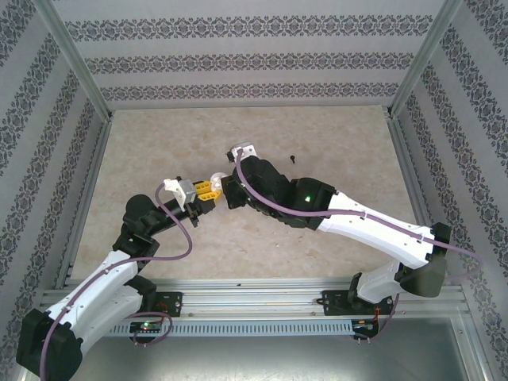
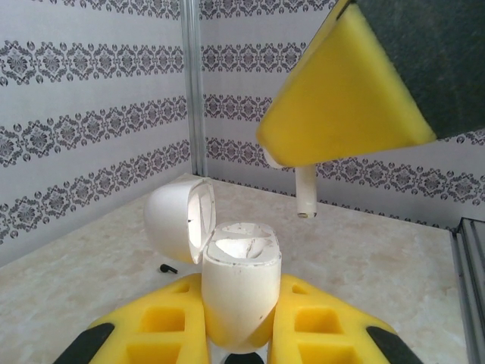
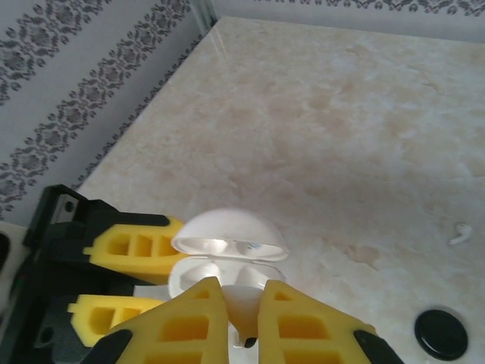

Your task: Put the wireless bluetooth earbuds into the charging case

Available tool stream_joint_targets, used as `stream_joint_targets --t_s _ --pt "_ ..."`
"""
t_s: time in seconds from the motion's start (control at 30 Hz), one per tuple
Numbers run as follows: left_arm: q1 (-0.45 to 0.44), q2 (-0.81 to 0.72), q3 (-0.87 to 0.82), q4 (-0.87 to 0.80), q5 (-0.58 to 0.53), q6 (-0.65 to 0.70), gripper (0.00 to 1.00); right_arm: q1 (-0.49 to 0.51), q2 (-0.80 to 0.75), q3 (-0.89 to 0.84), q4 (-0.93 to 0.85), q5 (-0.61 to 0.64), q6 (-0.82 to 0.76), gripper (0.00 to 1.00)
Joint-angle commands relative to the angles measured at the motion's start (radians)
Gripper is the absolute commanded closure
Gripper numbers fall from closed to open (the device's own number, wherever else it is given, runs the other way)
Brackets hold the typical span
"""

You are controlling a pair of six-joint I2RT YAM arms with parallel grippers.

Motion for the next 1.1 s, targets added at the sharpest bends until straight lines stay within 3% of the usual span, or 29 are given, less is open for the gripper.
stream_joint_targets --t_s 0.0,1.07 --pt "-0.01 -0.005 0.012 0.058 0.024 -0.035 1.0 -0.01 0.004 -0.013 0.062 -0.04 0.024 0.89" --pt "-0.01 -0.009 0.011 0.07 0.033 -0.085 1.0 -0.024 0.029 -0.056 0.084 -0.055 -0.025 0.9"
